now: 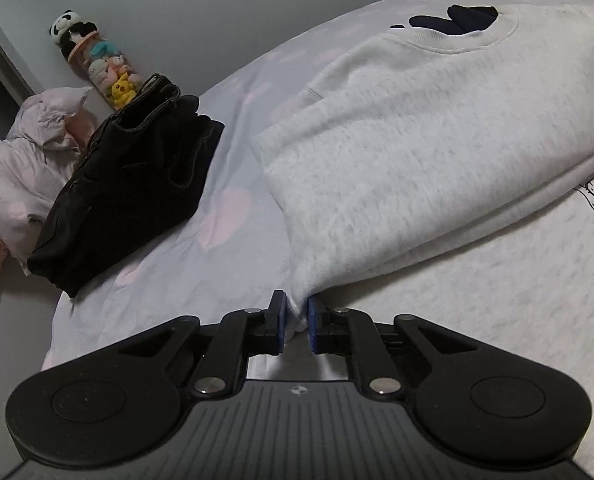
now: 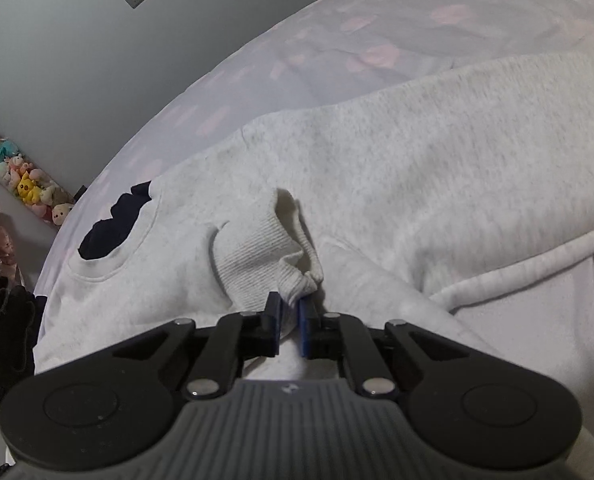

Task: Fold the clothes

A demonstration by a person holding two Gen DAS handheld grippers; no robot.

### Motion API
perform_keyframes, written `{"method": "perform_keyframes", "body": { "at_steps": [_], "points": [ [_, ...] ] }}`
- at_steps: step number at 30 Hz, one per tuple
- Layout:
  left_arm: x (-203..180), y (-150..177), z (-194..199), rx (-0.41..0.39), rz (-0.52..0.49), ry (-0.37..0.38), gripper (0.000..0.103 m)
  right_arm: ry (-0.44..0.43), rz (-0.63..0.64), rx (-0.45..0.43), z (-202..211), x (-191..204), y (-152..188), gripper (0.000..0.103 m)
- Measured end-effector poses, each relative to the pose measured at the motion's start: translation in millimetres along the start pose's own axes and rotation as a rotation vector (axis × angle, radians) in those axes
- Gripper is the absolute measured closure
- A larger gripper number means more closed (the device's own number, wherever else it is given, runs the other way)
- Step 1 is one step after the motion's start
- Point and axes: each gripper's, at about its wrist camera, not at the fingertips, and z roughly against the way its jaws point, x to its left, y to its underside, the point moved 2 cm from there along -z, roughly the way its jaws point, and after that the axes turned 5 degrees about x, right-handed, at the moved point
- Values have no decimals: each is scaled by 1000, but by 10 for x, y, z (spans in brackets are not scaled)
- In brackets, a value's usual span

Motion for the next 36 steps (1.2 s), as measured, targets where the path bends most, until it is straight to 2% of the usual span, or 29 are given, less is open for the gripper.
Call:
{"method": "perform_keyframes", "body": {
  "at_steps": [3,5,7,10,13,16,18,20,23,25,27,31,33,34,35,36],
  "points": [
    [61,-10,38,9,48,28,83,13,-4,0,27,6,21,91],
    [119,-4,128,4,79,47,79,10,-25,1,101,9,22,81],
    [178,-3,226,-6,104,62,75,23,-26,-12,248,16,14,77],
    [276,-19,373,-39,141,59,70,90,0,-25,454,-8,-69,69],
    [375,-19,448,-69,209,54,69,152,13,1,635,-156,-280,69],
    [468,-2,453,-68,289,54,69,271,95,-3,860,-394,-586,69],
    [507,10,420,-46,325,72,69,371,173,-23,1033,-578,-795,61],
    [523,8,395,-36,343,69,69,493,262,-43,1186,-763,-983,49],
    [517,-6,383,-34,345,71,69,655,377,-56,1344,-1031,-1211,44],
    [490,-1,372,-29,334,93,69,711,405,-48,1380,-1230,-1350,43],
    [445,-1,361,-26,309,98,69,745,400,-33,1360,-1402,-1460,43],
    [364,-13,338,-16,267,101,69,745,355,5,1201,-1678,-1626,43],
    [350,-32,323,-1,260,113,69,781,371,13,1075,-1723,-1651,45],
    [349,-37,319,2,260,114,69,798,371,19,1014,-1735,-1665,51],
    [348,-41,317,5,261,115,69,808,362,27,965,-1755,-1691,71],
    [347,-44,314,8,261,116,69,818,346,36,934,-1778,-1713,84]
  ]
}}
